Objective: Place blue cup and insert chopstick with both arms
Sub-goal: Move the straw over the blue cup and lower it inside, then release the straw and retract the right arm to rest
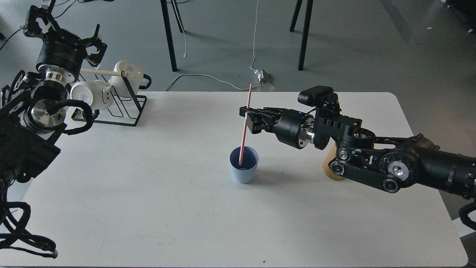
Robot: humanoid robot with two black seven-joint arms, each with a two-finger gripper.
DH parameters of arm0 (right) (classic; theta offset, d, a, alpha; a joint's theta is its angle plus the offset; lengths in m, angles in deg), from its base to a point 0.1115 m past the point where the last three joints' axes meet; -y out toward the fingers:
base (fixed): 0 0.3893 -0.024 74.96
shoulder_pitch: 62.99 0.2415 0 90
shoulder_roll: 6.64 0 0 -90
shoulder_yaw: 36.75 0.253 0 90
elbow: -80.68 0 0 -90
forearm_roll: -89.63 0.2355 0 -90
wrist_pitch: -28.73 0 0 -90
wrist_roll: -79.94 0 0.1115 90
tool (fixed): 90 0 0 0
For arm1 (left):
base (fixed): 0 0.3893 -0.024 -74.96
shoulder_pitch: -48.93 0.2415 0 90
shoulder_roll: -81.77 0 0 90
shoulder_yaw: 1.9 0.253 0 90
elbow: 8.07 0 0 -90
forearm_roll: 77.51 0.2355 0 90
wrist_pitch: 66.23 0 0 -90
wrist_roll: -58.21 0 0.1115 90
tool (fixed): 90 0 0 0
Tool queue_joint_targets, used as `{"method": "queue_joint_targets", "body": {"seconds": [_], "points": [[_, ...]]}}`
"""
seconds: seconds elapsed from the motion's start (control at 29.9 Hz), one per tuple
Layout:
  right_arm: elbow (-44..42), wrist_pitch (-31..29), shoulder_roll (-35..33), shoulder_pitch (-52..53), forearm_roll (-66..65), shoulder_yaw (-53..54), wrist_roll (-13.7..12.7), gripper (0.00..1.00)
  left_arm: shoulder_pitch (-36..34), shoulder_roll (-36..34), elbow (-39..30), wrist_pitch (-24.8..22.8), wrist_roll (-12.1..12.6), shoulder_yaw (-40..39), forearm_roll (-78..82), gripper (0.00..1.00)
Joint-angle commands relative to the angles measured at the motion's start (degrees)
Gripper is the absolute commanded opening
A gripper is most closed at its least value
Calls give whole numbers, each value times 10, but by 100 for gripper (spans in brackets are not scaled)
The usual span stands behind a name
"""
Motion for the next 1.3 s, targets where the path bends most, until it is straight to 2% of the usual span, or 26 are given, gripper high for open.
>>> {"method": "queue_joint_targets", "body": {"seconds": [0.0, 0.33, 0.53, 0.87, 0.97, 1.04, 1.14, 1.27], "points": [[-5, 0, 0, -13, -3, -1, 0, 1, 1, 0, 0, 0, 0, 1, 0, 100], [-12, 0, 6, -53, -18, -3, -1, 4, 2, 0, 0, 0, -1, 1, 0, 100], [-12, 0, 6, -60, -18, -2, -1, 16, 2, 0, 1, 0, -1, 1, 0, 100], [-9, 2, 1, -57, -14, 13, 1, 51, 1, 0, 0, 0, -1, 1, 0, 100], [-4, 9, -5, -54, -9, 73, 4, 73, 1, -1, 0, 0, -1, 1, 0, 100], [-5, 6, -16, -56, -7, 143, 8, 96, 1, -2, 0, 0, -1, 1, 0, 100], [-8, -1, -23, -58, 2, 252, 9, 98, 1, -3, 0, 0, -1, -1, 0, 100], [-9, -6, -24, -55, 68, 347, 10, 99, 0, -2, 0, 0, 0, -1, 0, 100]]}}
